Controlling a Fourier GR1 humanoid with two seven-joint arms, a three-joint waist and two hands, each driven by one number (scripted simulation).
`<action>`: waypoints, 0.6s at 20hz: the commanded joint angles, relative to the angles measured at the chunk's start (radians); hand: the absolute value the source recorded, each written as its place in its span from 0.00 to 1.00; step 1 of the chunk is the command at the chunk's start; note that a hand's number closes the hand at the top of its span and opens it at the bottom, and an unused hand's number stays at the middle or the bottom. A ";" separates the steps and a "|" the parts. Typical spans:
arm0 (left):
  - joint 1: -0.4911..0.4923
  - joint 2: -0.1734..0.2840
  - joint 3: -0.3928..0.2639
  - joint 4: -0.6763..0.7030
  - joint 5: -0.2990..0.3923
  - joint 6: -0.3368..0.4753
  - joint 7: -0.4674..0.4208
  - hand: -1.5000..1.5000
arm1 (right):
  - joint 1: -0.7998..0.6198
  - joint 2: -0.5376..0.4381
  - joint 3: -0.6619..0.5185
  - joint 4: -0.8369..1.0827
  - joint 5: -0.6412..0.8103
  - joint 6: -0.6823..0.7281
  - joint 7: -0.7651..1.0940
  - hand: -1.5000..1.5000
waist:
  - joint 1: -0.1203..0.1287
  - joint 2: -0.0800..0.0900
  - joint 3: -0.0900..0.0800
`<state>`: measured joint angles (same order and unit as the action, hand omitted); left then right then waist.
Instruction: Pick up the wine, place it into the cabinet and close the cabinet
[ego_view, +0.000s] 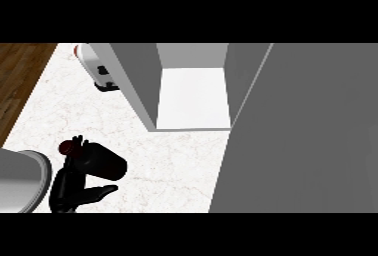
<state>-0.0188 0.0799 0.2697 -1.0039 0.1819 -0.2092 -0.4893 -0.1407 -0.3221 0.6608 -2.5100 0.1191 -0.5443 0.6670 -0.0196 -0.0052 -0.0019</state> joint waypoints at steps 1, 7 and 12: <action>0.022 0.004 -0.008 0.019 0.003 -0.040 -0.045 0.00 | -0.023 -0.030 -0.024 -0.161 0.131 0.006 0.128 0.00 | 0.010 0.001 0.000; -0.072 -0.017 0.016 0.129 0.005 0.000 -0.125 0.00 | 0.067 -0.062 0.001 -0.166 0.103 -0.007 0.008 0.00 | 0.005 0.002 0.001; -0.076 -0.072 -0.013 0.127 -0.002 0.022 -0.155 1.00 | 0.055 -0.076 0.021 -0.157 0.113 -0.012 0.009 0.00 | 0.007 0.001 0.001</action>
<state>-0.0957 0.0602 0.2883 -0.8697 0.1980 -0.2166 -0.6109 -0.1240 -0.3706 0.6727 -2.5088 0.1233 -0.5670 0.6302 -0.0162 -0.0048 -0.0012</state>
